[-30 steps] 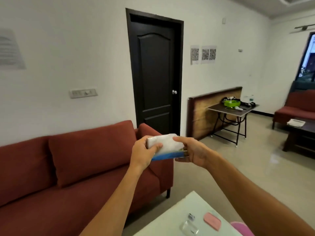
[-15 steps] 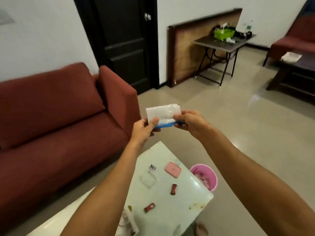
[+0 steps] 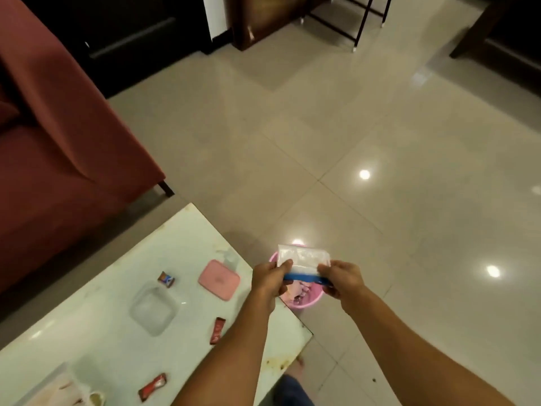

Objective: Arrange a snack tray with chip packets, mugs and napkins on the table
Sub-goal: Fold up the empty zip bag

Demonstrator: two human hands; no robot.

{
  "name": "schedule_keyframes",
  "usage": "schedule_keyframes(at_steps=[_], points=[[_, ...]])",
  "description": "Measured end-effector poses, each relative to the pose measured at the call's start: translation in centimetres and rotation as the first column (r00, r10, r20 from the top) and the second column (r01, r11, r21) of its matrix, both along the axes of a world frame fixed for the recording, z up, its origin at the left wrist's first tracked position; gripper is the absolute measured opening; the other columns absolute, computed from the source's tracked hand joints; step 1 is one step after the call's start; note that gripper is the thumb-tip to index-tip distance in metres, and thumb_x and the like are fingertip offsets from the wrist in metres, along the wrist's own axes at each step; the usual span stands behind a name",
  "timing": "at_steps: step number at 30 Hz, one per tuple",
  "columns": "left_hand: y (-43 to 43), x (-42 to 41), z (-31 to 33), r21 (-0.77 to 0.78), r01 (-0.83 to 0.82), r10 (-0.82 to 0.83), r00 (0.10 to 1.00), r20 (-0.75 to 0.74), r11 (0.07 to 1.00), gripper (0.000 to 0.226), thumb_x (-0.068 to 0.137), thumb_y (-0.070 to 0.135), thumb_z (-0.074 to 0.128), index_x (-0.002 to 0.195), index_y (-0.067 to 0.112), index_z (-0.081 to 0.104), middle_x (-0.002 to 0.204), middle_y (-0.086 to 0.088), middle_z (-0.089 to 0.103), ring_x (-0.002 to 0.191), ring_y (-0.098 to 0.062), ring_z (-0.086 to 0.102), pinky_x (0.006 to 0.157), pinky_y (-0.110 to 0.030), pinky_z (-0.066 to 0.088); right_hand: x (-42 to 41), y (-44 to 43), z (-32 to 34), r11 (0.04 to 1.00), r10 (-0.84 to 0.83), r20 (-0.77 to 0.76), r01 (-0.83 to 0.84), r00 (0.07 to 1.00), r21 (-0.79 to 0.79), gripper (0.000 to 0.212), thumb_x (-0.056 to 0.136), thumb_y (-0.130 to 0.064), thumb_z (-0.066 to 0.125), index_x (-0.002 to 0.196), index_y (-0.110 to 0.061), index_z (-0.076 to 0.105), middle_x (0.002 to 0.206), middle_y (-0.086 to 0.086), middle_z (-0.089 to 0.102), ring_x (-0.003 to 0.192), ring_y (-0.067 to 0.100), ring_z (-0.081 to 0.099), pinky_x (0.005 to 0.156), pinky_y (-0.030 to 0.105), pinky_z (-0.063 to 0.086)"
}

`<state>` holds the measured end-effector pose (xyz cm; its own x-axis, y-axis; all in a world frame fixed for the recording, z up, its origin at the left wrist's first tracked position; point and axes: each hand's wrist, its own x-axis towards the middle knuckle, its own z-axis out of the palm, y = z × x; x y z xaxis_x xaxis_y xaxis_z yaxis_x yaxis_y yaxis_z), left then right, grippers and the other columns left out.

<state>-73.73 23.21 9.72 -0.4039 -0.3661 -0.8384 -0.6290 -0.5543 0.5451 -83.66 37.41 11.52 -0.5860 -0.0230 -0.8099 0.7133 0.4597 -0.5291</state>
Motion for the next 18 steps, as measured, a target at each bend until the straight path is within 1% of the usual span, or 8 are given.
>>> schedule_keyframes(at_steps=[2,4,6,8,12,14,16,18], points=[[2.1,-1.7,-5.9,0.043,-0.054,0.052,0.998,0.044,0.998,0.024,0.092,0.022,0.072,0.113,0.012,0.066,0.092,-0.01,0.074,0.07,-0.019,0.072,0.056,-0.028,0.058,-1.0,2.0,-6.4,0.998,-0.048,0.023,0.048,0.999,0.028,0.028,0.091,-0.007,0.071,0.118,0.001,0.065,0.099,0.02,0.071,0.072,0.024,0.069,0.052,0.028,0.054],[2.4,-2.2,-7.6,0.058,-0.057,0.053,0.996,0.072,0.997,0.028,0.097,0.02,0.064,0.121,0.008,0.064,0.101,-0.014,0.072,0.079,-0.025,0.07,0.072,-0.036,0.063,-1.3,3.0,-8.8,0.992,-0.122,0.023,0.121,0.992,0.028,0.037,0.093,-0.009,0.071,0.127,0.0,0.06,0.105,0.02,0.072,0.074,0.024,0.073,0.052,0.028,0.053],[3.4,-3.0,-10.9,0.047,-0.012,0.007,0.995,0.097,0.999,0.033,0.099,0.013,0.057,0.131,0.006,0.059,0.114,-0.019,0.068,0.094,-0.031,0.069,0.087,-0.048,0.061,-1.4,4.1,-12.8,0.988,-0.151,0.033,0.149,0.988,0.051,0.041,0.094,-0.011,0.07,0.131,0.0,0.057,0.107,0.02,0.072,0.074,0.023,0.076,0.051,0.027,0.054],[4.2,-3.8,-13.8,0.046,0.019,-0.025,0.99,0.136,0.999,0.04,0.098,0.008,0.053,0.138,0.006,0.053,0.126,-0.02,0.062,0.11,-0.036,0.065,0.095,-0.05,0.056,-1.3,4.6,-16.1,0.983,-0.175,0.061,0.171,0.983,0.065,0.041,0.096,-0.012,0.068,0.133,0.001,0.057,0.106,0.019,0.071,0.075,0.024,0.075,0.052,0.028,0.055],[5.6,-5.1,-16.8,-0.074,0.118,-0.103,0.979,0.178,0.99,0.054,0.099,0.019,0.053,0.151,0.017,0.038,0.141,-0.013,0.053,0.117,-0.032,0.057,0.091,-0.039,0.055,-1.0,3.6,-20.8,0.989,-0.14,0.098,0.135,0.985,0.058,0.045,0.096,-0.015,0.069,0.136,0.002,0.055,0.112,0.023,0.07,0.077,0.028,0.075,0.054,0.032,0.06],[5.9,-5.2,-17.8,-0.196,0.172,-0.132,0.97,0.204,0.965,0.065,0.098,0.026,0.057,0.156,0.02,0.027,0.149,-0.011,0.046,0.125,-0.032,0.054,0.097,-0.043,0.054,-1.1,2.7,-22.7,0.994,-0.103,0.132,0.097,0.986,0.055,0.053,0.093,-0.02,0.073,0.139,-0.002,0.053,0.116,0.024,0.068,0.084,0.032,0.075,0.063,0.037,0.063],[6.3,-4.9,-18.0,-0.265,0.237,-0.179,0.958,0.224,0.935,0.073,0.097,0.03,0.059,0.158,0.02,0.019,0.156,-0.011,0.039,0.133,-0.034,0.049,0.104,-0.05,0.051,-1.1,2.4,-24.0,0.993,-0.07,0.131,0.056,0.989,0.103,0.056,0.091,-0.026,0.075,0.137,-0.003,0.054,0.104,0.02,0.068,0.085,0.035,0.074,0.068,0.042,0.064],[6.9,-4.5,-17.0,-0.282,0.27,-0.224,0.957,0.185,0.921,0.071,0.098,0.03,0.058,0.158,0.022,0.019,0.153,-0.009,0.043,0.129,-0.031,0.054,0.101,-0.048,0.053,-0.7,2.8,-24.5,0.986,-0.061,0.123,0.04,0.991,0.161,0.05,0.091,-0.03,0.075,0.129,-0.002,0.058,0.093,0.017,0.067,0.077,0.034,0.075,0.069,0.043,0.065]])
